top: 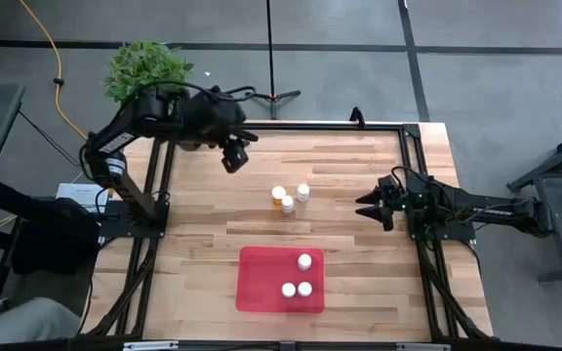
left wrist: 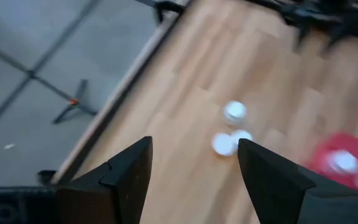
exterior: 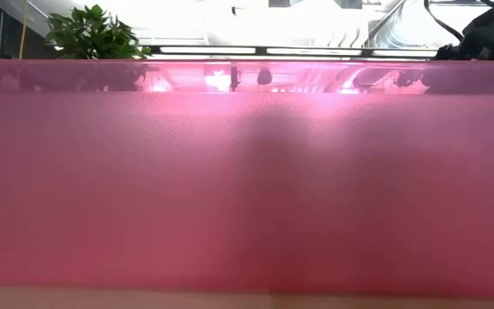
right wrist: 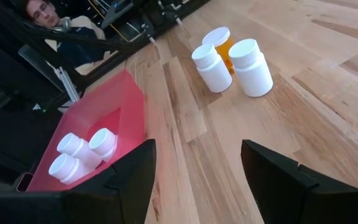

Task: Pick and place pill bottles into a basket
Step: Put the orange pill bottle into the red bin

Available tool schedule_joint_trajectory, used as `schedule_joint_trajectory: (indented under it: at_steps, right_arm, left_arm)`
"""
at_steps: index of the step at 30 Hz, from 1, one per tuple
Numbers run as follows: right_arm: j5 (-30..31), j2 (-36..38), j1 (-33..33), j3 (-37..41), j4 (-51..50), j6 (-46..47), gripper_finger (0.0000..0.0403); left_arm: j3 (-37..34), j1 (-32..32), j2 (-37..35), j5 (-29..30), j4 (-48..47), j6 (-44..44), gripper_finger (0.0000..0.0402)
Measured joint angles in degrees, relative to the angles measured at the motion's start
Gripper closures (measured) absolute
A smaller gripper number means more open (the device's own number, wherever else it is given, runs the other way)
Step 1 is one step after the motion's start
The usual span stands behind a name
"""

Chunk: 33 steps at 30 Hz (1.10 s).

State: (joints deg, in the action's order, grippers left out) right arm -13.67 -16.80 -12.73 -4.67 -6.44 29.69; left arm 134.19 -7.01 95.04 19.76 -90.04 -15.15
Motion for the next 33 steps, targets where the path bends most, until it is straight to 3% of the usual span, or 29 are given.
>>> schedule_joint_trajectory:
  at_steps: [9, 18, 27, 33]
  right_arm:
    - [0.49, 0.0, 0.02, 0.0, 0.27, 0.28, 0.0176]
    - [0.04, 0.0, 0.01, -0.04, 0.29, 1.79, 0.0176]
    - [0.02, 0.0, 0.0, -0.04, 0.29, 1.79, 0.0176]
    - [0.19, 0.0, 0.0, -0.04, 0.29, 1.8, 0.0176]
  left_arm:
    - [-0.05, -5.37, 0.44, -19.52, 5.9, 8.02, 0.0131]
    - [-0.04, -10.88, 0.35, -34.52, 11.72, 10.7, 0.0131]
    - [0.02, -11.4, -0.04, -35.43, 8.63, 12.97, 0.0131]
    - [-2.17, -11.43, -0.08, -32.43, 6.31, 13.88, 0.0131]
